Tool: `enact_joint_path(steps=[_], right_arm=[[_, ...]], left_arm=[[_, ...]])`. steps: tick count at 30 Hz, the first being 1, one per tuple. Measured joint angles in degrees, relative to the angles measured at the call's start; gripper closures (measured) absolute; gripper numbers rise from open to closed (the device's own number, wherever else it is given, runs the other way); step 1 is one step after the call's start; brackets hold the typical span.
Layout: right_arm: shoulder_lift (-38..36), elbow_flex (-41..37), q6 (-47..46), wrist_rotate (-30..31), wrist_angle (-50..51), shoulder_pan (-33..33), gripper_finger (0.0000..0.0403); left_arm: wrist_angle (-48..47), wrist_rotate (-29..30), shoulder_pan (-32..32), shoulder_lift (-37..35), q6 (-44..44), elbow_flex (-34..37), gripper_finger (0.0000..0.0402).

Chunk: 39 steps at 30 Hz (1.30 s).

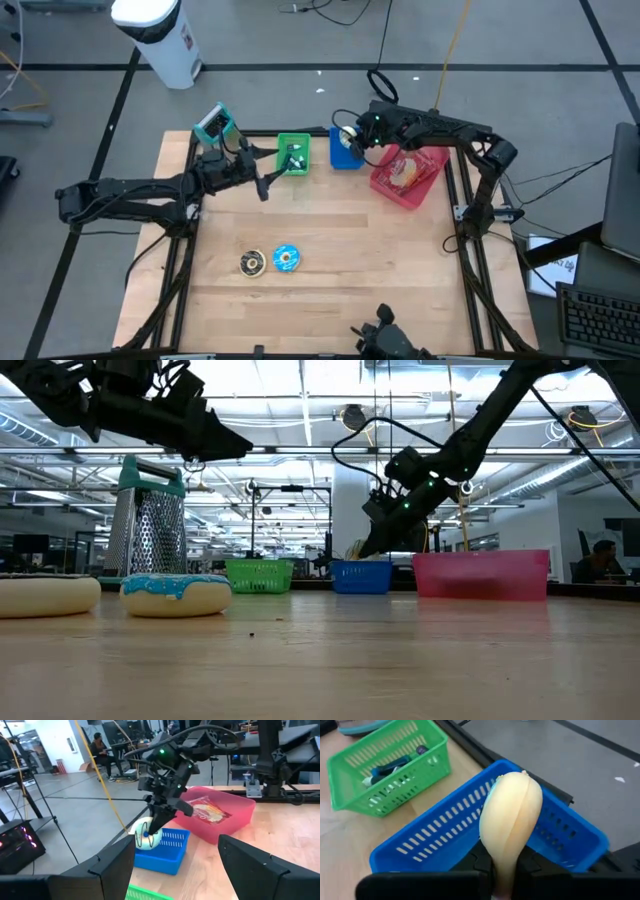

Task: Pick & Place Food Item
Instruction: Put the light blue donut into the blue bin

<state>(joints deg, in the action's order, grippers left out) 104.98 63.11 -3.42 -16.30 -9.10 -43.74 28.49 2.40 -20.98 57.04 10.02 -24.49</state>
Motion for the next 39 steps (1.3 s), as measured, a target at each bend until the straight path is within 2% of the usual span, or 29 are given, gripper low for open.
enact_joint_path(steps=[10, 14, 17, 25, 31, 33, 39], right_arm=[[0.1, 0.0, 2.9, 0.3, 0.5, 0.5, 0.0360], [0.1, 0.0, 4.9, 4.9, 1.8, 1.3, 0.0344], [0.1, 0.0, 6.3, 7.6, 2.1, 2.2, 0.0327], [0.1, -0.1, 5.5, 8.4, 2.1, 2.7, 0.0265], [-0.3, -0.1, 6.0, 11.5, 1.4, 2.7, 0.0228], [-0.3, -0.1, 6.5, 13.3, 0.7, 2.7, 0.0222], [-0.3, -0.1, 7.5, 13.4, -0.4, 2.8, 0.0216]], left_arm=[[-0.5, -0.1, 0.0, 0.0, -1.2, 0.0, 0.0119], [-1.4, -1.6, 0.0, 0.0, -1.3, 0.0, 0.0119], [-1.4, -2.4, 0.0, 0.0, -1.3, 0.0, 0.0119], [-1.4, -2.5, 0.0, 0.0, -1.3, 0.0, 0.0119], [-1.4, -2.5, 0.0, 0.0, -1.3, 0.0, 0.0119], [-1.4, -2.5, 0.0, 0.0, -1.3, 0.0, 0.0119], [-2.1, -2.5, 0.0, 0.0, -1.6, 0.0, 0.0119]])
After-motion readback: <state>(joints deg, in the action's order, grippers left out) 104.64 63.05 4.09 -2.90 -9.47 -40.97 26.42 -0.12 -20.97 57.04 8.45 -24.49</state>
